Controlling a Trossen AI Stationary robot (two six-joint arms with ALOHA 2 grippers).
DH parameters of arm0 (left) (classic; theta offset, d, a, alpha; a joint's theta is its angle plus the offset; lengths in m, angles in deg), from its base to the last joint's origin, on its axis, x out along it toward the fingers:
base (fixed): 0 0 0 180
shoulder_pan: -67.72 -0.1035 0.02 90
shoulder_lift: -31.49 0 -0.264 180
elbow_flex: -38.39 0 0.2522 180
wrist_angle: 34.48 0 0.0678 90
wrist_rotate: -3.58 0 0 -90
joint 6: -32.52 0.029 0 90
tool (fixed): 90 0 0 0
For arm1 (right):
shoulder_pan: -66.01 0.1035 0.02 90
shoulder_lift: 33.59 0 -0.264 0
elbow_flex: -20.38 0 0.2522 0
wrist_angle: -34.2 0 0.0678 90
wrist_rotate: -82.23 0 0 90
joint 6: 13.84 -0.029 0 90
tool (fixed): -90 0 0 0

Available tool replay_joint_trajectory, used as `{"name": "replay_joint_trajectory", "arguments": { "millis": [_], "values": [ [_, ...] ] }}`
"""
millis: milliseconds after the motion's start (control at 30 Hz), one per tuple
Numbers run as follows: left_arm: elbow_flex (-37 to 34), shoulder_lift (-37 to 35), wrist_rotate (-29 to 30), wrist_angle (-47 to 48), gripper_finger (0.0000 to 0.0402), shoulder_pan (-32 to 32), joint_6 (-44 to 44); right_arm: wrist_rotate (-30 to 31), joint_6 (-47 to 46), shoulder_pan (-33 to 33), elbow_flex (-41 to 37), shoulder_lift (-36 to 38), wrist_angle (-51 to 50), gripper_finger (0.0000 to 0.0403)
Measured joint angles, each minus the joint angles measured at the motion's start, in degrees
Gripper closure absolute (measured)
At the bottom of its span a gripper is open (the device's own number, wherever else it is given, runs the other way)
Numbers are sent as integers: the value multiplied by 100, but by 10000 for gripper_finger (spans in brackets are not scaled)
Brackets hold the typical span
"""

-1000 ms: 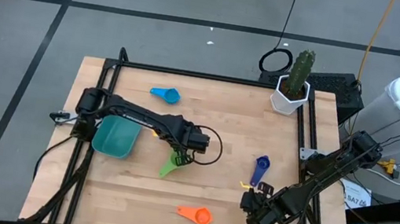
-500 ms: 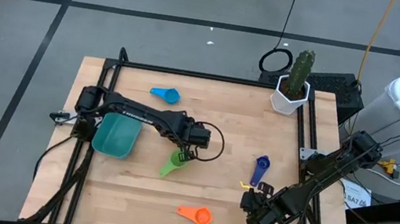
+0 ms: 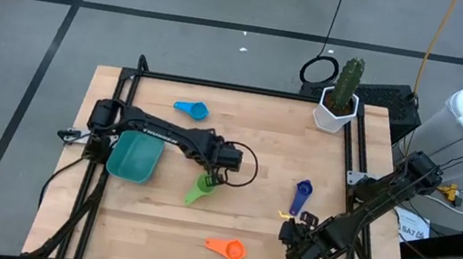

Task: Nest measuring cups in basket
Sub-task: Stack the yellow measuring cup into the blue measuring cup

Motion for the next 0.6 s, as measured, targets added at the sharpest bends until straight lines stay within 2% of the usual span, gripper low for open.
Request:
{"name": "replay_joint_trajectory", "arguments": {
  "millis": [167, 333, 600],
  "values": [
    [-278, 0, -3, -273, 325, -15, -44, -8, -83, 77, 0, 0, 1, 227],
    [-199, 2, -92, -301, 279, -8, -67, -8, -79, 80, 0, 0, 0, 227],
    [-165, 4, -367, -310, 258, -19, -81, -8, -74, 82, 0, 0, 0, 227]
  ]
}}
